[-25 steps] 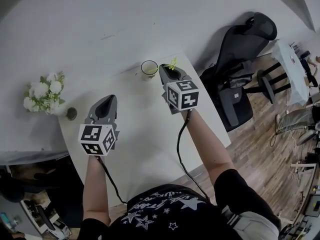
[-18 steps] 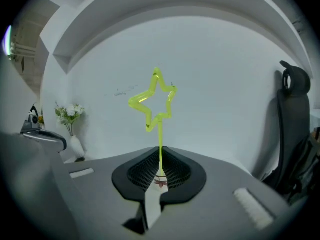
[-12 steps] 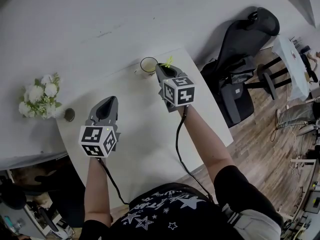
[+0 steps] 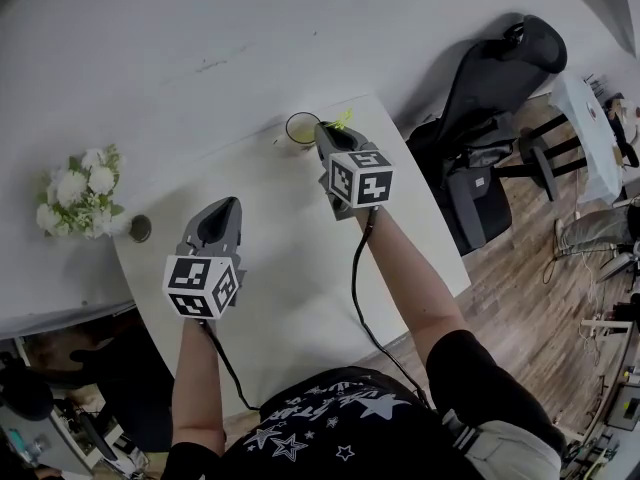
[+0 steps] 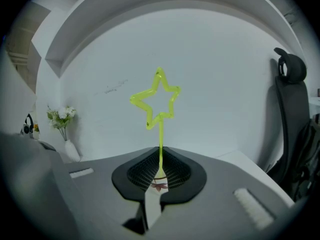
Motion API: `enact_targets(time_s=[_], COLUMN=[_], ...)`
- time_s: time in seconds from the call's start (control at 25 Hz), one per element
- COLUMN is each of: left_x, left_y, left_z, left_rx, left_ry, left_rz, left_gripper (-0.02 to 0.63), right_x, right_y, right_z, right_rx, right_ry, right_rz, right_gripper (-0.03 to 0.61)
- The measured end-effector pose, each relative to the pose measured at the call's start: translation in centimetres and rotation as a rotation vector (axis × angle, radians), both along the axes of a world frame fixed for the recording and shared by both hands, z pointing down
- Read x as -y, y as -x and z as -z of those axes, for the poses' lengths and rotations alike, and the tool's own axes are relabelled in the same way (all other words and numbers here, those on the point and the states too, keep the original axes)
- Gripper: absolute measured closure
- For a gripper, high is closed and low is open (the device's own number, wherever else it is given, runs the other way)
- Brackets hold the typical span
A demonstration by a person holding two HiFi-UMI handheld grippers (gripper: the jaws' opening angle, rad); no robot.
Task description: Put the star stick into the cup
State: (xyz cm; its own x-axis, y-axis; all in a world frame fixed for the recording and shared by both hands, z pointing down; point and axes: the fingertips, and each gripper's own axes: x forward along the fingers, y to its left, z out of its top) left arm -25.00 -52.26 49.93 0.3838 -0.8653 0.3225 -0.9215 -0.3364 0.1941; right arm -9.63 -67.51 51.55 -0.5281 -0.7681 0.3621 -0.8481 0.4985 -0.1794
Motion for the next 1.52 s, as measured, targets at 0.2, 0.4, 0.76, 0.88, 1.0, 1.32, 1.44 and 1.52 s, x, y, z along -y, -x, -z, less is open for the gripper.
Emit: enact_targets(time_s=[0.2, 0.4, 0.76, 0.88, 1.0, 1.32, 1.44, 1.52], left_x=[-0.2, -0.3, -0.4, -0.6, -0.9, -3.3, -4.6, -5.5], left_y=[-0.3, -0.9, -1.4, -1.3, -1.3, -2.3, -3.1, -3.8], left_z=[-0.4, -0.2, -0.4, -0.5, -0.2, 2.0, 3.3, 4.1], left_rx=[0.003, 0.008, 0.008, 0.010, 0.012, 0.015, 0.024, 0.030], left_ry=[0.011, 0.010, 0.014, 0.015, 0.009, -0.023, -0.045, -0.061], left_rz=[0.001, -0.005, -0.010, -0.004, 0.003, 0.017, 0.012, 0.009], left_gripper=[0.611, 0.611, 0.611, 0.611, 0.611, 0.611, 0.611, 0.611], right_x=[0.4, 0.4, -0.1, -0.6, -1.3, -5.5, -7.5, -9.0], right_y=[-1.3, -2.9, -3.2, -3.2, -3.4, -5.1, -6.0, -6.7], right_z=[-0.4, -1.4, -2.7, -2.9, -2.7, -0.3, 1.1, 2.0], right_rx=[0.001, 0.023, 0.034, 0.041, 0.049, 0.061, 0.064, 0.065], right_ry=[0.015, 0.057, 0.097, 0.104, 0.103, 0.068, 0.046, 0.031], right_rz=[-0.064, -0.106, -0.108, -0.106, -0.105, -0.085, -0.076, -0.070], right_gripper=[0.531, 0.517, 0.477, 0.469, 0.469, 0.500, 0.542, 0.560])
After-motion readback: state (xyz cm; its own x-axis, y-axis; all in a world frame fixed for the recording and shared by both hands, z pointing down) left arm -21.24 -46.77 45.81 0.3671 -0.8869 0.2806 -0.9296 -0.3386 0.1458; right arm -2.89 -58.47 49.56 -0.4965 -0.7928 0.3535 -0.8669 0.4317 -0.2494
